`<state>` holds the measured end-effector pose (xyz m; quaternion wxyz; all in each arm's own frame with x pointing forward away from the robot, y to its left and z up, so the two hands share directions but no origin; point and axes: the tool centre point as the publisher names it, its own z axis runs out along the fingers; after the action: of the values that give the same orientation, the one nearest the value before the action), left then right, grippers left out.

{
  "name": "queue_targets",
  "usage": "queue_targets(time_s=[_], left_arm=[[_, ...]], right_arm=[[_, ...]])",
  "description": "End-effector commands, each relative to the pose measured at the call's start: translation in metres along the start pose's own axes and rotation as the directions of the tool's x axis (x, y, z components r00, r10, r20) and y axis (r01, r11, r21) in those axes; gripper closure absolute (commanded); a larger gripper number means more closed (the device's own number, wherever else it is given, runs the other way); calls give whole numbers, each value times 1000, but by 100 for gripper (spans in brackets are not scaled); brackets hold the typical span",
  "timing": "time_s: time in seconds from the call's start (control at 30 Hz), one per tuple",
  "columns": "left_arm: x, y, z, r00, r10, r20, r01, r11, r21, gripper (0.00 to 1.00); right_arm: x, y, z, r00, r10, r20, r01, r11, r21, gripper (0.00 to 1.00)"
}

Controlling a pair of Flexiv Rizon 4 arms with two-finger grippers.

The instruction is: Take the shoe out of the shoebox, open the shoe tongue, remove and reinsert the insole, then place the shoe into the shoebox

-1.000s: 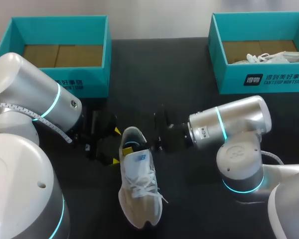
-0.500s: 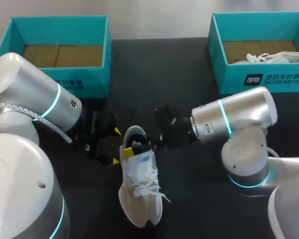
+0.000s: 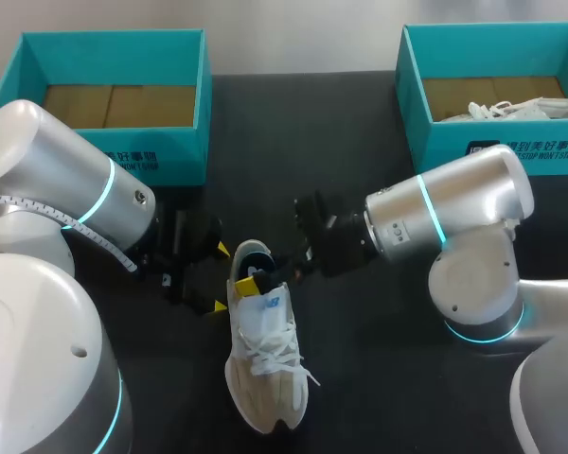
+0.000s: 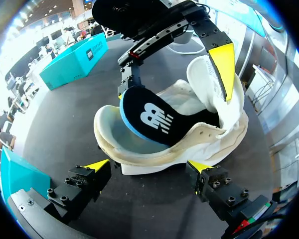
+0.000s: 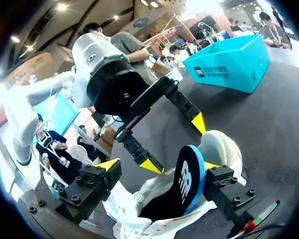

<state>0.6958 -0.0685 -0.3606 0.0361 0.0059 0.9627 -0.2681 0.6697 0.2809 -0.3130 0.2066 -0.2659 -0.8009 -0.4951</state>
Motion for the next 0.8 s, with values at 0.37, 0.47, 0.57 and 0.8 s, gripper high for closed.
queue_targets(time_s=[0.37, 0.47, 0.57, 0.8], left_arm=[[1, 0, -1, 1000, 1, 0, -1, 1000, 0, 0], [1, 0, -1, 1000, 1, 0, -1, 1000, 0, 0], [1, 0, -1, 1000, 1, 0, -1, 1000, 0, 0], [1, 0, -1, 1000, 1, 0, -1, 1000, 0, 0]], right_arm=[[9, 5, -24, 996, 8, 92, -16, 997, 82, 3], [7, 6, -34, 994, 8, 107, -20, 994, 108, 2], [6, 6, -46, 992, 6, 123, -21, 992, 121, 1], [6, 10, -66, 990, -9, 143, -18, 982, 188, 0]])
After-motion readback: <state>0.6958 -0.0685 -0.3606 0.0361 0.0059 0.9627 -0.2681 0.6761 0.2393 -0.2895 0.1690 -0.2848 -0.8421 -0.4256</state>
